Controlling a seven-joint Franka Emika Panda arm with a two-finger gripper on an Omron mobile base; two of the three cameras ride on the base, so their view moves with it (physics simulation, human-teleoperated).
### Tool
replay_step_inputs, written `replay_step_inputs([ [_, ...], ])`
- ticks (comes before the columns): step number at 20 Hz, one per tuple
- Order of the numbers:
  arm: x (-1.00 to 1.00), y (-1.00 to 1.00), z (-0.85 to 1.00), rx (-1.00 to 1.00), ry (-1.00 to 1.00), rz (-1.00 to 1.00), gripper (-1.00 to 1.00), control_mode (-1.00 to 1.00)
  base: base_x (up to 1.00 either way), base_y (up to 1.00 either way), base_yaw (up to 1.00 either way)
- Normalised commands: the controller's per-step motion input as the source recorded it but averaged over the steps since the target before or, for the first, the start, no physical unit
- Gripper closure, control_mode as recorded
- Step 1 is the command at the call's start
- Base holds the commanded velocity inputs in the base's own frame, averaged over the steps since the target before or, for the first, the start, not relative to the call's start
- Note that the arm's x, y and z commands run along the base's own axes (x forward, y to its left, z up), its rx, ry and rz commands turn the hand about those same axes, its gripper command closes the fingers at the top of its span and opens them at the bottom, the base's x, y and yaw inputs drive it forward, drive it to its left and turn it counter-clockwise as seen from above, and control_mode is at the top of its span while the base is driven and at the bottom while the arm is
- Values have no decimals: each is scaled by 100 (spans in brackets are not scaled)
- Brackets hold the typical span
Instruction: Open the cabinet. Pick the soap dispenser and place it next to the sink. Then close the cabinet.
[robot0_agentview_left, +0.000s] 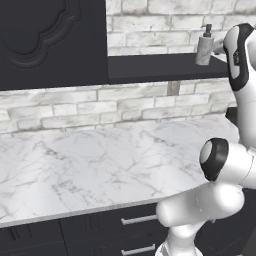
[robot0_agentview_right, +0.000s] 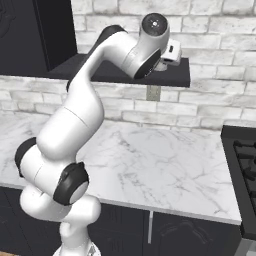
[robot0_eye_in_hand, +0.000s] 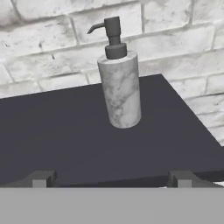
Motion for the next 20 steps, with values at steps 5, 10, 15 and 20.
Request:
replay_step_inputs([
  [5, 34, 0, -8, 0, 0, 0, -100, -100, 0, 0, 0],
  [10, 24, -3, -11, 1, 0, 0, -100, -100, 0, 0, 0],
  [15, 37, -3, -11, 1, -2, 0, -100, -100, 0, 0, 0],
  [20, 32, -1, -1, 3, -4, 0, -100, -100, 0, 0, 0],
])
